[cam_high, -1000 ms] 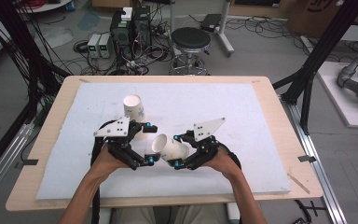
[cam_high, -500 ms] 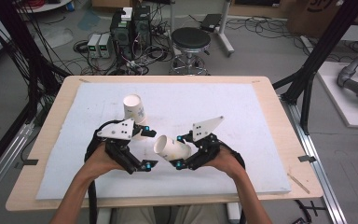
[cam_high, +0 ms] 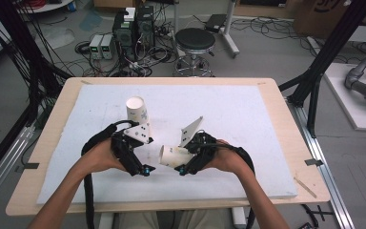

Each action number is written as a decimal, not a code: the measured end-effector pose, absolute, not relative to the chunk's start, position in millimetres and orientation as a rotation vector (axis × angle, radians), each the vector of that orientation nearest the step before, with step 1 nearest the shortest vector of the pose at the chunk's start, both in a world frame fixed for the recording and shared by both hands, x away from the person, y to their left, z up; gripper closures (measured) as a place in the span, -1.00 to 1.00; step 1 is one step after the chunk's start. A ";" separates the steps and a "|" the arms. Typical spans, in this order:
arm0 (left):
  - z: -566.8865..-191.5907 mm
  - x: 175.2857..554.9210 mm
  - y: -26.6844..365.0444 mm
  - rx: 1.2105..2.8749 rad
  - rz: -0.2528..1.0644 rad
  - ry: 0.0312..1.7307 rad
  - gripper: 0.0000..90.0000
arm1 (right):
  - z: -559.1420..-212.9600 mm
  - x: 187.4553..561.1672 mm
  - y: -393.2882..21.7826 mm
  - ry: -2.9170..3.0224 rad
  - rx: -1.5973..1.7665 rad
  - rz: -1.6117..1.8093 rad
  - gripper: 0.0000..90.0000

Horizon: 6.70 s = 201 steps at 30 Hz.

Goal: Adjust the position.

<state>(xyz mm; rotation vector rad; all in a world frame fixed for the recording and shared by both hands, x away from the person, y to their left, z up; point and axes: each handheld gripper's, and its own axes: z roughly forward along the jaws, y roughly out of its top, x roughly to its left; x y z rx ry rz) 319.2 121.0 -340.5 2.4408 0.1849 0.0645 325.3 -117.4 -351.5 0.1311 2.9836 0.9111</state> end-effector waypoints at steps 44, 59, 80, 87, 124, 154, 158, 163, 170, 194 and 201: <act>-353.4 329.1 79.7 2.558 -0.062 0.061 -0.18 | -357.3 324.9 -102.5 3.038 0.105 0.795 -0.29; -353.6 328.0 80.3 2.554 -0.045 0.071 -0.19 | -354.3 326.8 -104.0 2.999 0.082 0.916 -0.62; -373.7 327.5 96.9 2.437 -0.030 0.115 -0.20 | -337.0 330.9 -125.9 2.864 0.117 1.186 -0.62; -391.9 322.1 120.1 2.224 0.002 0.173 -0.20 | -347.4 329.7 -150.2 2.745 0.201 1.452 -0.62; -403.4 323.0 141.0 1.748 -0.050 0.171 -0.20 | -398.6 327.7 -164.3 2.533 0.325 1.957 -0.62; -401.3 322.3 119.4 1.799 -0.082 0.111 -0.20 | -396.9 326.9 -148.1 2.468 0.233 2.137 -0.32; -401.5 321.4 116.4 1.813 -0.042 0.175 -0.86 | -396.2 325.6 -148.0 2.465 0.224 2.137 -0.31; -400.0 321.2 119.1 1.797 -0.043 0.173 -0.96 | -395.2 325.8 -149.9 2.459 0.229 2.132 -0.31; -399.6 319.9 122.1 1.839 0.008 0.195 -0.96 | -394.1 326.0 -152.4 2.465 0.249 2.110 -0.31; -421.7 303.1 184.3 1.941 0.278 0.504 -0.96 | -369.6 344.5 -163.7 2.541 0.538 1.570 -0.31; -433.1 295.7 206.8 1.898 0.401 0.647 -0.96 | -362.3 358.4 -158.1 2.565 0.650 1.314 -0.31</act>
